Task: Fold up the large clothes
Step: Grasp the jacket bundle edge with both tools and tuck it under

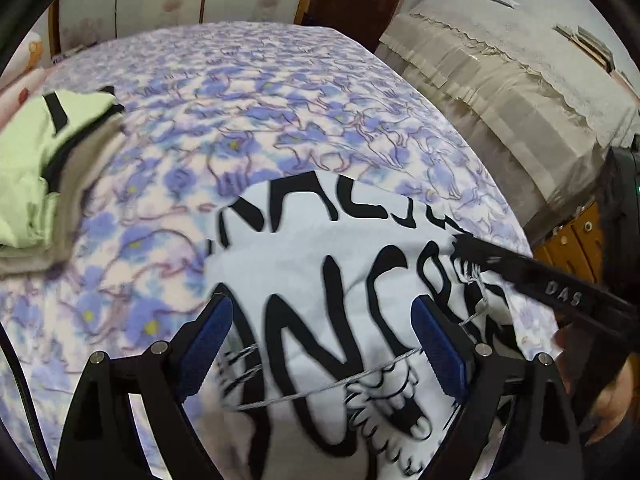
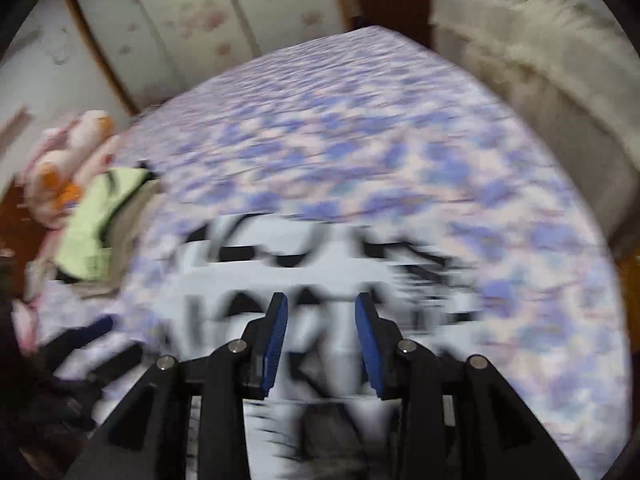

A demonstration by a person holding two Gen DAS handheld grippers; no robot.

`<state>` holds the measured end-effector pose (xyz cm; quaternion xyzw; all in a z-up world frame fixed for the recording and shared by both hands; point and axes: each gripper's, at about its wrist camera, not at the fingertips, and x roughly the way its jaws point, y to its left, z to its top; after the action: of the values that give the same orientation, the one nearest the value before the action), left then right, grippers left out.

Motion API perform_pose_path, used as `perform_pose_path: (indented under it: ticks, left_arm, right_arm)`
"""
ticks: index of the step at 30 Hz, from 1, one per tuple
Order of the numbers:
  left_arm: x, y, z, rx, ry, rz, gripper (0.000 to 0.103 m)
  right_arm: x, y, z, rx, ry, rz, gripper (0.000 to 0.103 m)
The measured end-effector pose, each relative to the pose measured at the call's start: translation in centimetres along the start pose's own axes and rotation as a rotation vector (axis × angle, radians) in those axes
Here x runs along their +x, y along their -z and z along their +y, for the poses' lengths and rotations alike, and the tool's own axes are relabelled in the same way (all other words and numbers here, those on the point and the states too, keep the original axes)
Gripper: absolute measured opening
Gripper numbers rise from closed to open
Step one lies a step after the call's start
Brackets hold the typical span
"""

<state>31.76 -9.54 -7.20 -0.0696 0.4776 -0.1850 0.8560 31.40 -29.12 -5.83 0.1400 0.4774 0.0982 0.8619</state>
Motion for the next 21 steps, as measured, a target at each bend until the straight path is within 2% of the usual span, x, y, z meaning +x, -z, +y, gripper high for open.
perform_pose_path:
  ticks: [1,3,4,5,7,9,11,12,13,14,16,20,21]
  left_arm:
    - [0.6,0.0,0.1,-0.018,0.02,0.01,0.073]
    - [2.4,0.0,0.1,-0.035,0.054,0.046,0.058]
    - [3.1,0.0,0.3,-0.035,0.044,0.06,0.049]
    - [3.8,0.1,0.4,-0.025,0.013,0.066,0.046]
    - [4.2,0.2,0.5,0.003,0.0,0.056,0.046]
    - [4.1,0.2,0.7,0.017,0.006,0.052,0.046]
    - [4.1,0.1,0.8,0.029,0.004,0.05,0.046]
    - [4.1,0.1,0.9,0.031,0.006,0.052,0.046]
    - [4.2,0.1,1.0,0.033,0.006,0.052,0.046]
    - [4.2,0.1,0.9,0.04,0.005,0.051,0.046]
    - [4.3,0.2,0.7,0.05,-0.01,0.049,0.046]
    - [4.2,0.2,0.1,0.058,-0.05,0.054,0.046]
    - [3.9,0.2,0.0,0.053,-0.05,0.063,0.049]
  right_arm:
    - [0.7,-0.1,0.5,0.007,-0.016,0.004,0.035]
    - [3.2,-0.3,0.9,0.014,-0.039,0.061,0.035]
    - [4.2,-0.3,0.9,0.019,-0.034,0.088,0.035]
    - [5.6,-0.2,0.3,0.029,-0.013,0.127,0.032]
    - [6.1,0.1,-0.8,0.035,0.031,0.139,0.0]
    - [5.2,0.1,-3.2,0.059,0.08,0.108,0.0]
    - [4.2,0.3,-5.5,0.073,0.206,0.072,0.0]
    - [3.7,0.5,-6.9,0.088,0.228,0.074,0.0]
    - [3.7,0.6,-7.7,0.102,0.241,0.085,0.004]
    - [3.4,0.9,-8.8,0.118,0.253,0.093,0.004]
    - [2.8,1.3,-9.5,0.131,0.211,0.099,0.004]
    - [1.4,1.6,-8.1,0.083,0.25,0.082,0.005]
    - [1.2,1.7,-7.6,0.071,0.247,0.078,0.006]
